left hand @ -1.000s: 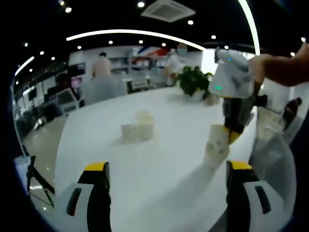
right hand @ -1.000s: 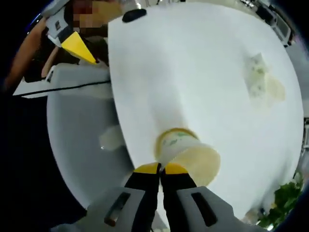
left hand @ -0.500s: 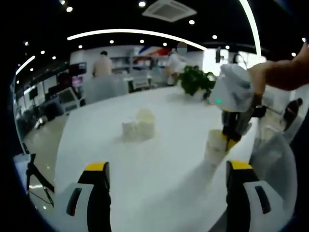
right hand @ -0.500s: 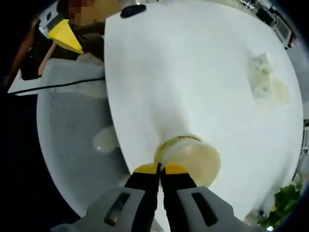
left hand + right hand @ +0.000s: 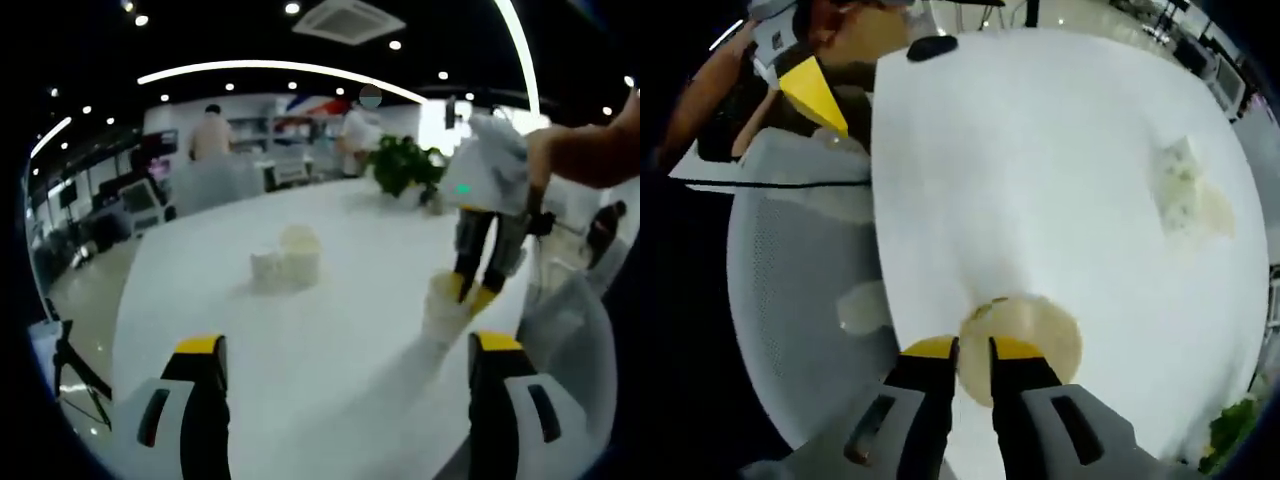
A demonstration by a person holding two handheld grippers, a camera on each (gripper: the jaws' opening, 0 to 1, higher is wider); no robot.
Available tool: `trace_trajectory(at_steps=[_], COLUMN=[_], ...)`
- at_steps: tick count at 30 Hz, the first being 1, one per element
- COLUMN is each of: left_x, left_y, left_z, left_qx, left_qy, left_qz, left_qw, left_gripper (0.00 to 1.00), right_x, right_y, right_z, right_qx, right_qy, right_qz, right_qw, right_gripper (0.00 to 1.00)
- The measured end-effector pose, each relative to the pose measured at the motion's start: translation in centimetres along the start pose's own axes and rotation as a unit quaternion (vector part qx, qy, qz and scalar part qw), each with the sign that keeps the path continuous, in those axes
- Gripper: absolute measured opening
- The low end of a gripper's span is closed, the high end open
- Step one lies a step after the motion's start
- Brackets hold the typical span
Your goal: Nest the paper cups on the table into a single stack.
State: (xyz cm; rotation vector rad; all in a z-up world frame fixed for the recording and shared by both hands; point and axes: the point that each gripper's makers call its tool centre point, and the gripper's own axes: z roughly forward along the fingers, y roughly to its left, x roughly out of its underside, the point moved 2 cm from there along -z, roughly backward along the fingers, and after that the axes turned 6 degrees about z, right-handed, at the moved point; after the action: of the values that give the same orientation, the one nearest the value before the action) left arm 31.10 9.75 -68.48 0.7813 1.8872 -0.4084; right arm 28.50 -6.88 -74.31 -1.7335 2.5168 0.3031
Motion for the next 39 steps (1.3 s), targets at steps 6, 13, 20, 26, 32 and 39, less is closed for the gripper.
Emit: trace_trajectory(at_steps=[6, 13, 20, 26, 32, 39], left_x=[-0.2, -0.9, -1.3, -1.5, -1.5, -1.5], left_y=[-0.3, -0.1, 0.5, 1.3, 2.2, 2.1], left_z=[0.1, 0.3, 0.7, 0.9, 0.9, 1.0], left_qx=[0.003, -0.002, -0.016, -0.025, -0.031, -0.025], left_qy=[-0.002, -0.009, -0.021, -0.024, -0.033, -0.061], left_qz=[0.002, 0.005, -0.008, -0.013, -0.023, -0.038], left_qw=[1.0000, 0.9999, 0.9996, 0.9993, 0.9987, 0.9971], left_gripper=[0.99, 0.99, 0.99, 0.99, 0.99, 0.99], right_x=[0.1, -0.1, -0.6, 0.4, 2.0, 3.1], right_y=[0.0, 0.1, -1.3, -2.3, -5.3, -7.3], right_z=[-0.3, -3.1, -7.0, -8.1, -9.0, -9.1], right_qx=[-0.007, -0.025, -0.020, -0.020, 0.030, 0.041], right_qy=[-0.039, -0.119, -0.235, -0.295, -0.366, -0.447], right_qz=[-0.001, 0.018, 0.022, 0.047, 0.086, 0.154], right_qw=[0.9992, 0.9924, 0.9715, 0.9541, 0.9259, 0.8804], right_gripper=[0.26, 0.36, 0.48, 0.56, 0.64, 0.77])
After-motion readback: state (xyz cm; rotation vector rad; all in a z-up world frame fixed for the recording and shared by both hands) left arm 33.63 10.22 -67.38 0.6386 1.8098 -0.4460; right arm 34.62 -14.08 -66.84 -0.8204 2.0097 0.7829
